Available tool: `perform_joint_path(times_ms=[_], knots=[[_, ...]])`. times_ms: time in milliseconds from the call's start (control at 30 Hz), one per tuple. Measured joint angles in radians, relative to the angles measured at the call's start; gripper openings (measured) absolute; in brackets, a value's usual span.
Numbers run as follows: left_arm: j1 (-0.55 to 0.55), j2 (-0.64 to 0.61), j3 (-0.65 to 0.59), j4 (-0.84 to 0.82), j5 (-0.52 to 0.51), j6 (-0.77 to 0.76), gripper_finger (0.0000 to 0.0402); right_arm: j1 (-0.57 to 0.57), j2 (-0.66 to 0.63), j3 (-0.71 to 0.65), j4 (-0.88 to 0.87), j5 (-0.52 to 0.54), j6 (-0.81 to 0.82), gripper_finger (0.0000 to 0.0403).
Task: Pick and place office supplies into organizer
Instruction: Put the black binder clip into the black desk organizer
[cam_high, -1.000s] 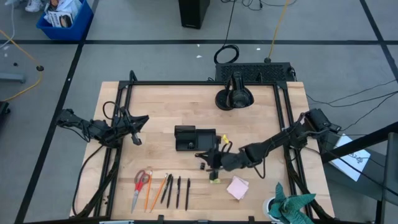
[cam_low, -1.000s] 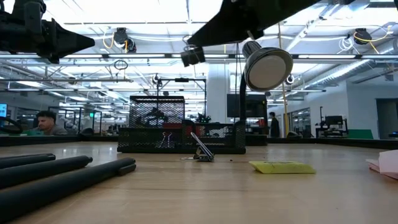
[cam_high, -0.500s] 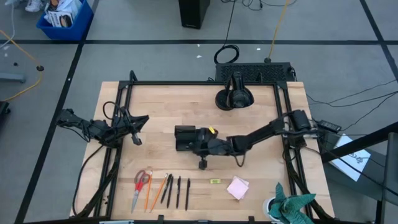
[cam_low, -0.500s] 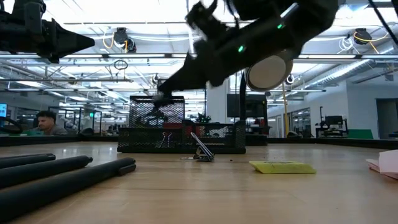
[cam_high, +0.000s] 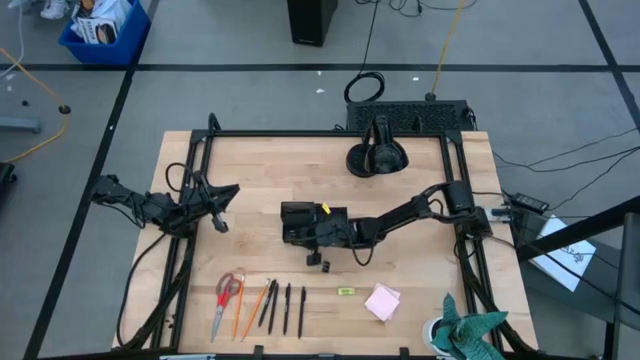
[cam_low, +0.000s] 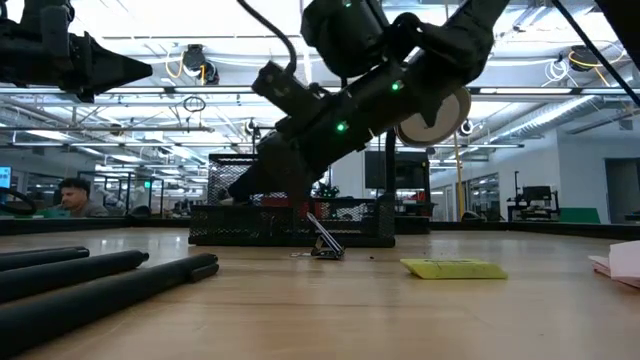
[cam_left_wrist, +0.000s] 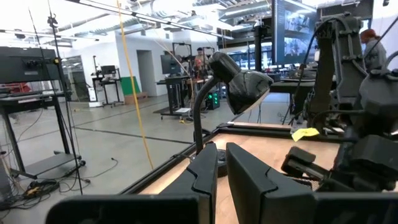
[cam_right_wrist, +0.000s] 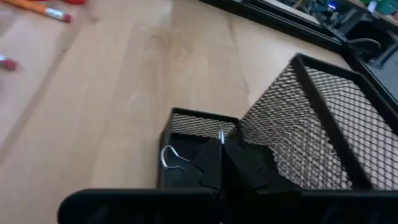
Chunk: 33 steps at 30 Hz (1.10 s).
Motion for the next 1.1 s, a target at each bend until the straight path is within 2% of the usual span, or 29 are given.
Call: perform_joint_path(times_ms=[133,467,833,967,1100], knots=[[0.0,0.0,0.0,0.0,-0.004,0.0,0.0042,0.002,0.005,0.004,-0.006,0.068,0.003,0.0],[0.0,0.0,0.0,0.0,-0.004,0.002,0.0042,-0.002,0.003,0.004,-0.046,0.062,0.06,0.0004],[0.0,0.0,0.0,0.001,-0.005,0.002,0.0042,-0.001,-0.002,0.004,-0.056,0.063,0.076,0.006],[0.0,0.0,0.0,0.001,-0.005,0.002,0.0042,0.015,-0.042,0.001,-0.085,0.068,0.019,0.0077],[0.0,0.0,0.0,0.0,-0.005,0.003,0.0042,0.05,-0.135,0.002,-0.158,0.064,-0.057,0.0088]])
